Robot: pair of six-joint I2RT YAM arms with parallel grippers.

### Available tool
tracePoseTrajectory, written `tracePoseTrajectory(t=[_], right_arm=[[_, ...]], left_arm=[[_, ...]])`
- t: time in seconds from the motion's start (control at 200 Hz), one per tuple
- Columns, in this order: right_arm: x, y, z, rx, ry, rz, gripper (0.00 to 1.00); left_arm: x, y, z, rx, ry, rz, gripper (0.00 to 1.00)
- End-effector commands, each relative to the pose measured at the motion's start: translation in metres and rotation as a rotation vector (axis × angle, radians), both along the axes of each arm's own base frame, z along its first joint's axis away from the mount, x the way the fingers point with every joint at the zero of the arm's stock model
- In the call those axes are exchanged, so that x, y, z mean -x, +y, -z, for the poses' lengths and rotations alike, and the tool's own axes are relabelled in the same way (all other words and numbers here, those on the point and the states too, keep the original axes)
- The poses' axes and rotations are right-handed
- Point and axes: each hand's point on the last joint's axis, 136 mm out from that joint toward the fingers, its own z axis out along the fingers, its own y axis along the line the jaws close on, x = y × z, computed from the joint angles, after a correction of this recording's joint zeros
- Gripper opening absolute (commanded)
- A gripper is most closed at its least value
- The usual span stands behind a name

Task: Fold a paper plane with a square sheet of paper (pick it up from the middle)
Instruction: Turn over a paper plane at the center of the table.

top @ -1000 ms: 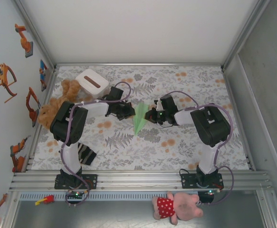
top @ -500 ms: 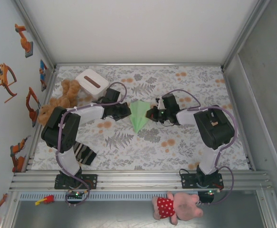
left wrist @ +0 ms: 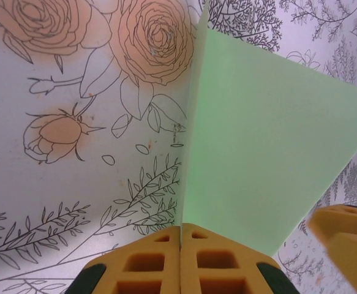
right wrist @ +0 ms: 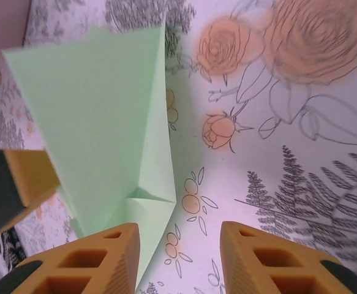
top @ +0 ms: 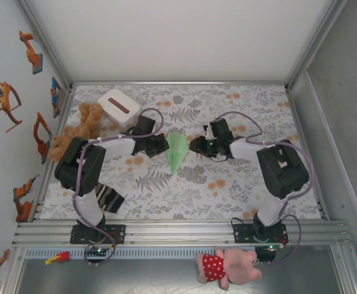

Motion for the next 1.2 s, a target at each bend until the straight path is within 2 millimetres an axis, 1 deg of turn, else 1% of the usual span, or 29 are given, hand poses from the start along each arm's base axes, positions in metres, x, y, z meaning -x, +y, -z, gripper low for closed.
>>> tracePoseTrajectory(t=[0.0,0.09,0.185,0.295,0.386,0.481,0.561,0.706,0.866,1.197], right_arm=[[0.002,-0.009,-0.007,0.093,-0.043,-0.001,0.39],[0.011,0.005,-0.009,0.121,-0.055,-0.037,0.39],[0.022,0.025,-0.012,0.166,-0.083,-0.082,0.40],[0.033,0.047,-0.008,0.190,-0.093,-0.124,0.41],[0.037,0.060,-0.003,0.185,-0.079,-0.147,0.43],[0.038,0.072,-0.003,0.136,-0.065,-0.163,0.45],[0.037,0.075,-0.001,0.122,-0.055,-0.161,0.45],[0.038,0.076,0.004,0.119,-0.032,-0.150,0.46],[0.039,0.084,0.008,0.075,-0.005,-0.151,0.47],[0.036,0.080,0.016,0.110,0.007,-0.128,0.47]], left_arm=[[0.002,-0.001,-0.005,0.012,-0.003,-0.015,0.06],[0.003,-0.001,-0.008,0.020,-0.004,-0.020,0.06],[0.003,-0.001,-0.012,0.022,-0.009,-0.029,0.06],[0.005,0.000,-0.016,0.030,-0.011,-0.036,0.06],[0.006,-0.002,-0.018,0.048,-0.006,-0.039,0.06],[0.006,-0.005,-0.020,0.068,-0.002,-0.041,0.06],[0.007,-0.007,-0.020,0.079,0.001,-0.041,0.06],[0.008,-0.009,-0.022,0.098,0.004,-0.041,0.06],[0.008,-0.012,-0.021,0.107,0.008,-0.038,0.06],[0.009,-0.012,-0.019,0.108,0.017,-0.033,0.06]])
